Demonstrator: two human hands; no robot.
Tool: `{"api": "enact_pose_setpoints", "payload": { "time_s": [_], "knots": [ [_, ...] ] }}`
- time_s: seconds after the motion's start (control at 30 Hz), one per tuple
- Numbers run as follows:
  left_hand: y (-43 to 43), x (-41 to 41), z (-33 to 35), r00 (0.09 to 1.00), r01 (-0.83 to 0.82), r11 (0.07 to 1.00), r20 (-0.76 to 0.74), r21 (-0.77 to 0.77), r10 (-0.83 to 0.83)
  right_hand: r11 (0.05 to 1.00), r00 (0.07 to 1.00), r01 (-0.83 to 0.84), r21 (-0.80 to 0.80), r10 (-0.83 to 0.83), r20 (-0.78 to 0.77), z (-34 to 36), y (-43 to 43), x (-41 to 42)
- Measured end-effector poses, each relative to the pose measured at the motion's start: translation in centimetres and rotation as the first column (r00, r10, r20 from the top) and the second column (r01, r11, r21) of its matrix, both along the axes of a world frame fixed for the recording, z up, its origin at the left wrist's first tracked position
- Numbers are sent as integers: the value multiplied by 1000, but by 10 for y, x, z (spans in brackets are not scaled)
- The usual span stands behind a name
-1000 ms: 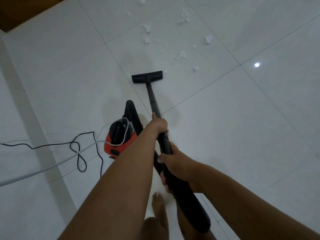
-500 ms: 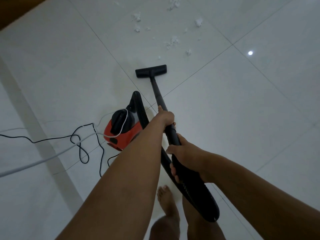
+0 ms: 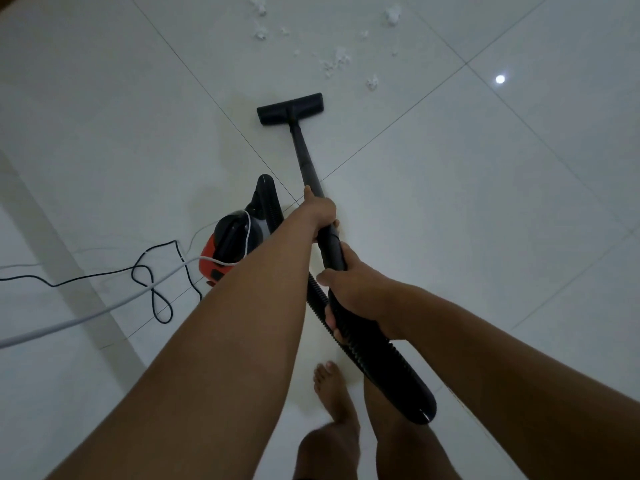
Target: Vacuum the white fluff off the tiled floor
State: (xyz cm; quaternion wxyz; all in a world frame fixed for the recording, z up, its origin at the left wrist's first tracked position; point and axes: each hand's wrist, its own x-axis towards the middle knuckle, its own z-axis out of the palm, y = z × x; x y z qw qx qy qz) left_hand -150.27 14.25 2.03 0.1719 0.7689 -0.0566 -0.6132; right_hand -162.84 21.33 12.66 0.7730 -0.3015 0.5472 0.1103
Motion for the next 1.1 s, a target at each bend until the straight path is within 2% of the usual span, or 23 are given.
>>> {"api": "enact_pose_setpoints", "payload": {
  "time_s": [0.27,0.4,0.53,0.63,0.8,1.0,1.1],
  "knots": [
    [2,10,-2,997,-67,997,-26,-29,66,1000,999,7,5,-7,-42,-3,5,14],
    [9,13,-3,1000,-16,1000,14,-20,17,1000,999,11,-18,-12,-40,1,15,18],
    [12,14,-10,980,132,985,165,-111,-112,1000,999,10,-14,-11,-37,4,17,18],
    [11,14,-12,965,190,977,204,-97,-167,999,999,-28,-31,27,-35,5,16,16],
    [9,11,-11,964,201,976,194,-79,-182,999,997,-20,-30,18,-68,4,15,16],
    [9,8,-13,971,165,983,188,-83,-147,987,991,-76,-144,59,-122,4,17,16],
    [8,6,-17,967,155,985,214,-79,-135,987,990,-65,-147,45,-136,0,17,15]
  ]
}}
